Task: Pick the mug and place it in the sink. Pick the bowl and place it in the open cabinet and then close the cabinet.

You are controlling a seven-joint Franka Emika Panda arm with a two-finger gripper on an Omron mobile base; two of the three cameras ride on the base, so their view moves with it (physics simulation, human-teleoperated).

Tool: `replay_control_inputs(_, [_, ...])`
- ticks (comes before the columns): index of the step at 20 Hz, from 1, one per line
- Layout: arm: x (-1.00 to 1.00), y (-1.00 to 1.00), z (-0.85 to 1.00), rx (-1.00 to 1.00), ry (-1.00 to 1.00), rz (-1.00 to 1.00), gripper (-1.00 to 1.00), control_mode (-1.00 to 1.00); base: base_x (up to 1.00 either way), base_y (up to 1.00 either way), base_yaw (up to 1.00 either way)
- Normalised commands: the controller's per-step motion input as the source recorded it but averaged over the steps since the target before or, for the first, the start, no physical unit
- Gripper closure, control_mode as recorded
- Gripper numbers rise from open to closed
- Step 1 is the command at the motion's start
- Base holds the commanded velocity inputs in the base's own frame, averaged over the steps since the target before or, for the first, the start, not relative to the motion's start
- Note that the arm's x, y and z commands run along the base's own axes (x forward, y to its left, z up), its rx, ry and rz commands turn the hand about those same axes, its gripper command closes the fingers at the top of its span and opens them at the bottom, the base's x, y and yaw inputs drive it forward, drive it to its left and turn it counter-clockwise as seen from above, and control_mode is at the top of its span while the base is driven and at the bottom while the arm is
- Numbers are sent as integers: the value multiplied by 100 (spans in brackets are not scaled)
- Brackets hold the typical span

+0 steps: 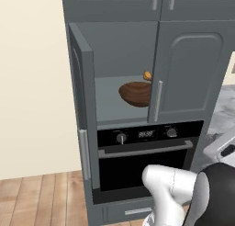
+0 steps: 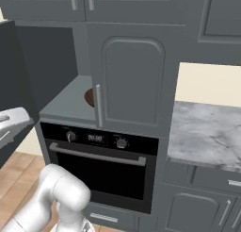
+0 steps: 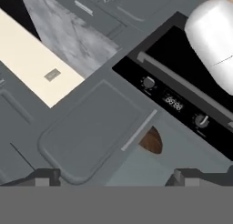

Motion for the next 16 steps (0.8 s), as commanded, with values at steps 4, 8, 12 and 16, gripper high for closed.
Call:
replay_control_inputs(4, [-42,100,0,-11,3,0,-100,-100,0,0,0])
replay_control_inputs(8, [-26,100,0,-13,0,0,-100,-100,0,0,0])
replay_control_inputs(12, [-21,99,0,-12,0,0,-100,-100,0,0,0])
replay_control_inputs(16, [-4,91,0,-11,0,0,-100,-100,0,0,0])
